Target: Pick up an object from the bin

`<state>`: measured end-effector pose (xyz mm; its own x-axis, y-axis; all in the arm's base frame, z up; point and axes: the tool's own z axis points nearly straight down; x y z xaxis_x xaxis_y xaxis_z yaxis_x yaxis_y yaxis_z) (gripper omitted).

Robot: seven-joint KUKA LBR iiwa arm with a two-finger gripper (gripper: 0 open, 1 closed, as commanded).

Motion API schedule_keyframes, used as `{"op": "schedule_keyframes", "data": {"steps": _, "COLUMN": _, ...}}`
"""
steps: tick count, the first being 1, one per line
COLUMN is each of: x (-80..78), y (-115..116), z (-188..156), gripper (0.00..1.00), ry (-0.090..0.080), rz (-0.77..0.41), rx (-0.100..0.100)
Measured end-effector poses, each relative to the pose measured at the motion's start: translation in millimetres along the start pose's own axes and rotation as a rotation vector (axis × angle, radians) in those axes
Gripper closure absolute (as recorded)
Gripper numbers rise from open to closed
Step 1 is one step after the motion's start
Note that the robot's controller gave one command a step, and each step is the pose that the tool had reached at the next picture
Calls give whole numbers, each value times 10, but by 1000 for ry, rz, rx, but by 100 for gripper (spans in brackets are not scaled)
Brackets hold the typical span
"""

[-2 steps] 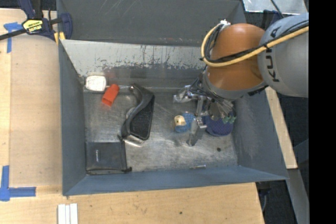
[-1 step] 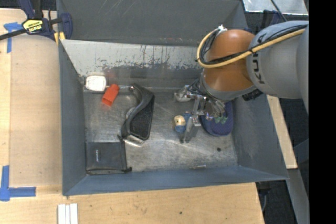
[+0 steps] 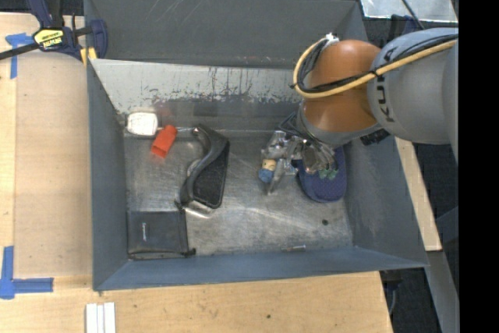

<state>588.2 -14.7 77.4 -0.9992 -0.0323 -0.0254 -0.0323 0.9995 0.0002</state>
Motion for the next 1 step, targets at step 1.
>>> {"op": "schedule_keyframes", "data": {"steps": 1, "x": 20, "y": -78, "z": -1227, "gripper": 100, "ry": 13, "rz": -99, "rx": 0}}
